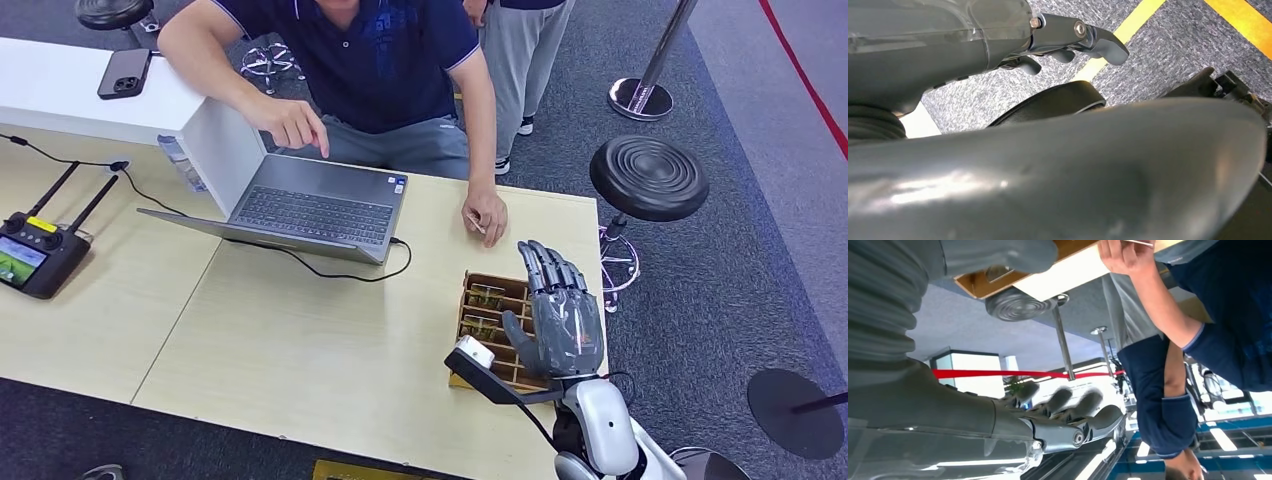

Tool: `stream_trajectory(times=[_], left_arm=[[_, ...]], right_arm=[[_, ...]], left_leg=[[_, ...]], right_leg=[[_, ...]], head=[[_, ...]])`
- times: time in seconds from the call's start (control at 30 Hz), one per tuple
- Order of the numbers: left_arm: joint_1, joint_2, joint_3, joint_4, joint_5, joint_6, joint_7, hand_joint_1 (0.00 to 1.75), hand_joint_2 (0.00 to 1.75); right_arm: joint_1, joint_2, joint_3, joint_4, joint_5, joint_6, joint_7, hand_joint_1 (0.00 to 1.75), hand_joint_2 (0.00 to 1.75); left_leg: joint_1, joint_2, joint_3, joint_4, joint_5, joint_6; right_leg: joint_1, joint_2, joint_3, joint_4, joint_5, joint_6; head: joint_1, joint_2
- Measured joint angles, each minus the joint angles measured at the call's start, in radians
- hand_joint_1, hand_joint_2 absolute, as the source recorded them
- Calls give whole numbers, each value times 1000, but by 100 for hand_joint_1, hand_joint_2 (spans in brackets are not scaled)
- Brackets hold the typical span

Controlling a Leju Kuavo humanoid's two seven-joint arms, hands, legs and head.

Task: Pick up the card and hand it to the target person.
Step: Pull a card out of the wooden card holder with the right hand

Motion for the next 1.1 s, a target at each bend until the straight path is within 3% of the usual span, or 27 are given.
stream_trajectory(times=[0.93, 1.1], left_arm=[[0, 0, -1, 0, 0, 0, 0, 0, 0], [0, 0, -5, 0, 0, -2, 0, 0, 0]], right_arm=[[-1, 0, 0, 2, 0, 0, 0, 76, 175], [-6, 0, 0, 12, -13, 0, 6, 69, 175]], left_leg=[[0, 0, 0, 0, 0, 0], [0, 0, 0, 0, 0, 0]], right_leg=[[0, 0, 0, 0, 0, 0], [0, 0, 0, 0, 0, 0]], head=[[0, 0], [0, 0]])
